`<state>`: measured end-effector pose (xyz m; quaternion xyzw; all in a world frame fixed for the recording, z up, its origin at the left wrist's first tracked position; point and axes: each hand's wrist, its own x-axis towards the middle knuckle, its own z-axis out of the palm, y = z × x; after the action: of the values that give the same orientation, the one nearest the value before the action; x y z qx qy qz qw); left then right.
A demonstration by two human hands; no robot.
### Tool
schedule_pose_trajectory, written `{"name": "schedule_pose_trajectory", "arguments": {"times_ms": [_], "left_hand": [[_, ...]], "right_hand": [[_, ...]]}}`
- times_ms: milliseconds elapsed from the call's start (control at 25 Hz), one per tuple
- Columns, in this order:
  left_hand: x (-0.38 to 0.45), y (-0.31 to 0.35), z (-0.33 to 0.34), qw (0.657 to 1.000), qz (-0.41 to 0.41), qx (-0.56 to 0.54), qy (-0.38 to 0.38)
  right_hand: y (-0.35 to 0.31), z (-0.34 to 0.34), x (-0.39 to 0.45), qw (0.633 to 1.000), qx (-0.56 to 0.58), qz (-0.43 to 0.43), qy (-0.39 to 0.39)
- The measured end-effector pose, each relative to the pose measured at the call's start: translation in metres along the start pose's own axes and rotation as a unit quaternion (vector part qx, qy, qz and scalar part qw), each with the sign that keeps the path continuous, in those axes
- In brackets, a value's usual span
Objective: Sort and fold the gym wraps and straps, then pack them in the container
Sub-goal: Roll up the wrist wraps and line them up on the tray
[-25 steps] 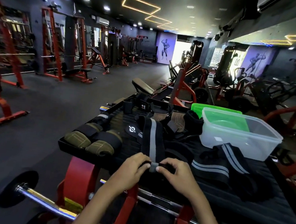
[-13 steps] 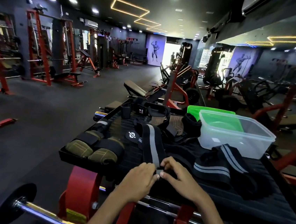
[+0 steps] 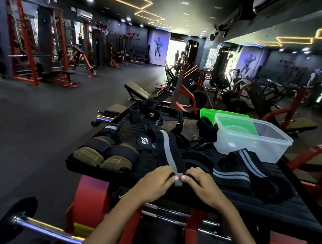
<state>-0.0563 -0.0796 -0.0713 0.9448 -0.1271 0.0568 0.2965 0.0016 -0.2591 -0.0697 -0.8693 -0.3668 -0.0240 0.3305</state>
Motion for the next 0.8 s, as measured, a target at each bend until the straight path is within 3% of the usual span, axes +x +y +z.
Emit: {"name": "schedule_pose_trajectory", "arguments": {"times_ms": [240, 440, 640, 800], "left_hand": [[-0.005, -0.003, 0.011, 0.989, 0.045, 0.128, 0.058], [-0.007, 0.006, 0.012, 0.991, 0.025, 0.063, 0.113], [-0.011, 0.004, 0.016, 0.987, 0.071, 0.034, 0.137], [-0.011, 0.005, 0.021, 0.989, 0.05, 0.041, 0.136]], "right_hand": [[-0.005, -0.003, -0.006, 0.995, 0.1, 0.001, 0.021], [-0.002, -0.004, -0.007, 0.986, 0.162, -0.01, 0.024], [-0.003, -0.004, -0.006, 0.979, 0.204, 0.002, 0.0], [-0.004, -0.006, -0.007, 0.977, 0.211, 0.006, -0.024]]}}
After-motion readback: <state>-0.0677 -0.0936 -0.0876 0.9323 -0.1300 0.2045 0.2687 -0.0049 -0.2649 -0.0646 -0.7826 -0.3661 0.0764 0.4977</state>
